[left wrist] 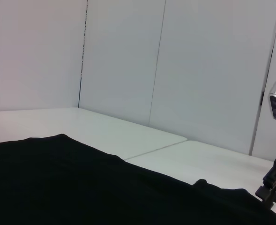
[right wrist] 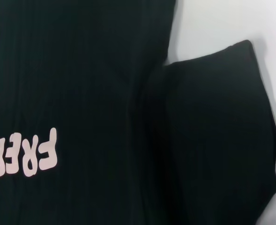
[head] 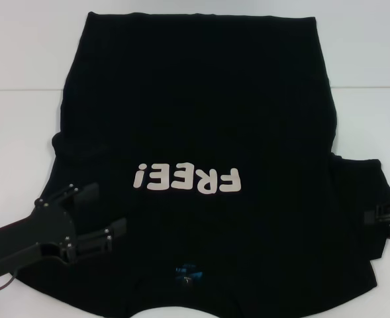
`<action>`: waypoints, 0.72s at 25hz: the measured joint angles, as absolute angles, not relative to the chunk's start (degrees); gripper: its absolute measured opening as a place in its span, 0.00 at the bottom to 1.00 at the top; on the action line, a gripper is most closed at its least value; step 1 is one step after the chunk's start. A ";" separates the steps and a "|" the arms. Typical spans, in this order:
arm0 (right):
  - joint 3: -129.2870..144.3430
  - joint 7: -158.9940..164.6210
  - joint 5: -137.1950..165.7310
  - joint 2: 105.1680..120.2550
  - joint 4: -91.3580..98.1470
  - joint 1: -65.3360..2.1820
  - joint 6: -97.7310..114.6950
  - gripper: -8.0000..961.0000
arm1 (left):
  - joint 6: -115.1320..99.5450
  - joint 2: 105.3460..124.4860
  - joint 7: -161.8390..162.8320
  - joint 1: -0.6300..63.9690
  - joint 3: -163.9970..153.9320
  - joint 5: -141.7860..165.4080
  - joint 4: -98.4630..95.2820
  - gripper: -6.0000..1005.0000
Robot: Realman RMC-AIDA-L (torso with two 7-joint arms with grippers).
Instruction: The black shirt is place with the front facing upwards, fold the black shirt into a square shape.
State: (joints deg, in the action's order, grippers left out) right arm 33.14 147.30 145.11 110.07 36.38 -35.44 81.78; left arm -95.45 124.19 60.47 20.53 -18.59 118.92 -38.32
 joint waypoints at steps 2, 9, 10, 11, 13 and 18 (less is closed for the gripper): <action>33.14 147.30 145.11 110.17 36.38 -35.56 81.61 0.75 | -95.44 124.19 60.47 20.55 -18.55 118.92 -38.32 0.92; 33.14 147.30 145.06 110.38 36.29 -36.08 81.30 0.75 | -95.45 124.19 60.47 20.57 -18.54 118.92 -38.32 0.92; 33.14 147.30 145.02 110.40 36.29 -36.14 81.26 0.75 | -95.44 124.19 60.47 20.57 -18.54 118.92 -38.32 0.92; 33.14 147.30 144.93 110.45 36.29 -36.19 81.20 0.75 | -95.45 124.19 60.47 20.57 -18.54 118.92 -38.32 0.92; 33.14 147.30 144.81 110.51 36.29 -36.33 81.19 0.75 | -95.44 124.19 60.47 20.59 -18.54 118.92 -38.32 0.92; 33.14 147.30 144.79 110.56 36.29 -36.48 81.19 0.74 | -95.45 124.19 60.47 20.65 -18.55 118.92 -38.32 0.91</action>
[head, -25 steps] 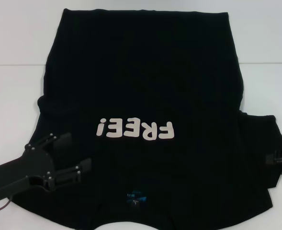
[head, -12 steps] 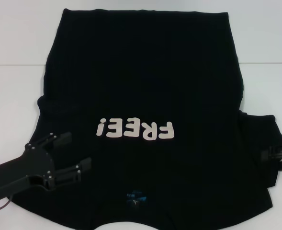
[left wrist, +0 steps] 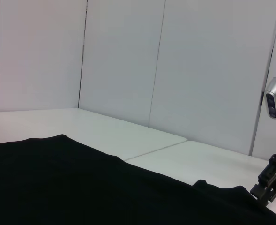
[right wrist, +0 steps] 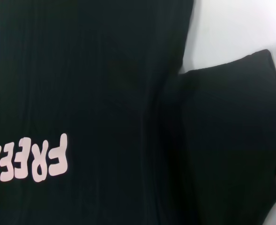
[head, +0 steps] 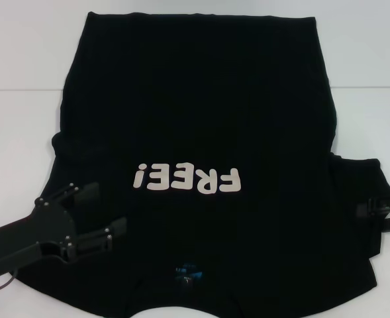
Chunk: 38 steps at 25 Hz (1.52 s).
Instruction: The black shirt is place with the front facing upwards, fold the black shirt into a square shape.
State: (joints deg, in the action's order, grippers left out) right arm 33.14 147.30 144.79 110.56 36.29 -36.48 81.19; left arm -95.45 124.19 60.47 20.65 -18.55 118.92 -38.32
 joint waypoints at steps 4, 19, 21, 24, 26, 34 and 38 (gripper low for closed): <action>33.14 147.30 145.01 110.56 36.29 -36.47 81.19 0.74 | -95.45 124.19 60.47 20.62 -18.54 118.92 -38.32 0.92; 33.39 147.83 145.20 110.04 36.96 -36.50 81.15 0.57 | -95.89 124.19 60.47 20.38 -18.23 118.92 -38.32 0.92; 33.46 147.94 145.20 109.95 36.81 -36.58 81.06 0.52 | -95.90 124.19 60.47 20.32 -18.19 118.92 -38.32 0.92; 34.05 148.21 145.20 109.90 36.69 -36.70 80.91 0.28 | -95.89 124.19 60.47 20.30 -18.19 118.92 -38.32 0.92; 34.83 148.52 145.20 109.90 36.69 -36.73 80.83 0.20 | -95.89 124.19 60.46 20.30 -18.19 118.92 -38.32 0.92; 35.57 148.71 145.08 109.64 37.05 -36.81 81.03 0.08 | -95.54 124.19 60.33 20.30 -18.19 118.92 -38.32 0.92; 34.69 148.71 144.73 108.73 37.52 -36.18 81.86 0.21 | -95.53 124.19 60.41 20.30 -18.19 118.92 -38.32 0.92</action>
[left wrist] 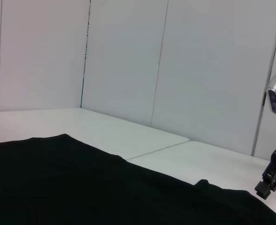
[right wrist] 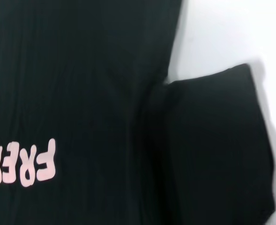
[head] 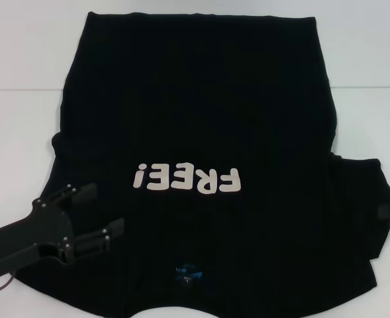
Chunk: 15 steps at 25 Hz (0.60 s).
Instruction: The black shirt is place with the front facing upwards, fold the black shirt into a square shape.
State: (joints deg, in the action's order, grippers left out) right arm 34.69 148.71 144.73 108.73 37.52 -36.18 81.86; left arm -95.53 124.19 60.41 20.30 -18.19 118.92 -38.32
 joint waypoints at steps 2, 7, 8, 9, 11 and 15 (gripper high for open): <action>34.42 148.71 144.82 108.45 38.18 -35.73 82.12 0.28 | -95.53 124.19 60.42 20.30 -18.20 118.92 -38.32 0.92; 34.22 148.71 145.17 108.14 39.26 -35.34 82.47 0.40 | -95.64 124.19 60.44 20.30 -18.19 118.92 -38.32 0.92; 34.21 148.74 145.32 108.10 39.55 -35.34 82.47 0.42 | -95.64 124.19 60.44 20.30 -18.20 118.92 -38.32 0.92; 34.21 148.90 145.61 108.09 39.78 -35.35 82.42 0.44 | -95.64 124.19 60.45 20.30 -18.20 118.92 -38.32 0.92; 34.23 149.32 146.56 108.06 40.12 -35.53 82.05 0.48 | -95.62 124.19 60.46 20.30 -18.20 118.92 -38.32 0.91; 34.44 149.56 147.71 108.22 40.19 -36.08 81.25 0.59 | -95.54 124.19 60.47 20.30 -18.20 118.92 -38.32 0.92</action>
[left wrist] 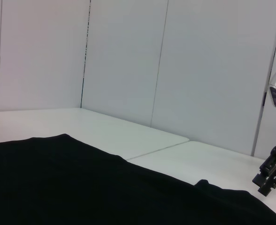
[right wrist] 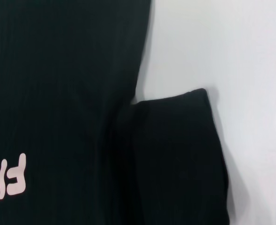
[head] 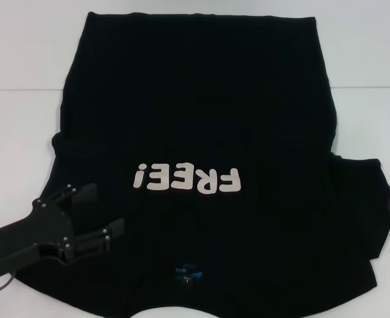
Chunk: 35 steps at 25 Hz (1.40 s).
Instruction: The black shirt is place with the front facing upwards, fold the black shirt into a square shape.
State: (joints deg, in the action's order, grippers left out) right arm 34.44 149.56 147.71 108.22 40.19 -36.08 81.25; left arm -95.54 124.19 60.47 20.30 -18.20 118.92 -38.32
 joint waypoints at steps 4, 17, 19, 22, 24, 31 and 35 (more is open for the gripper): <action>34.51 149.58 147.75 108.40 40.08 -36.70 80.78 0.79 | -95.53 124.19 60.47 20.30 -18.19 118.92 -38.32 0.92; 35.44 149.59 148.19 108.86 39.49 -37.76 78.93 0.84 | -95.54 124.19 60.47 20.30 -18.19 118.92 -38.32 0.92; 35.62 149.59 148.19 108.93 39.44 -37.78 78.46 0.84 | -95.53 124.19 60.44 20.30 -18.19 118.92 -38.32 0.92; 36.29 149.59 148.19 109.09 39.40 -37.81 77.84 0.84 | -95.54 124.19 60.40 20.30 -18.19 118.92 -38.32 0.92; 36.83 149.59 148.19 109.33 39.38 -37.89 77.22 0.84 | -95.53 124.19 60.36 20.30 -18.19 118.92 -38.32 0.92; 37.61 149.55 148.18 109.71 38.49 -38.51 75.98 0.84 | -95.47 124.19 60.23 20.30 -18.19 118.92 -38.32 0.92; 38.07 149.57 148.18 109.70 37.96 -38.52 75.48 0.84 | -95.45 124.19 60.22 20.26 -18.19 118.92 -38.32 0.92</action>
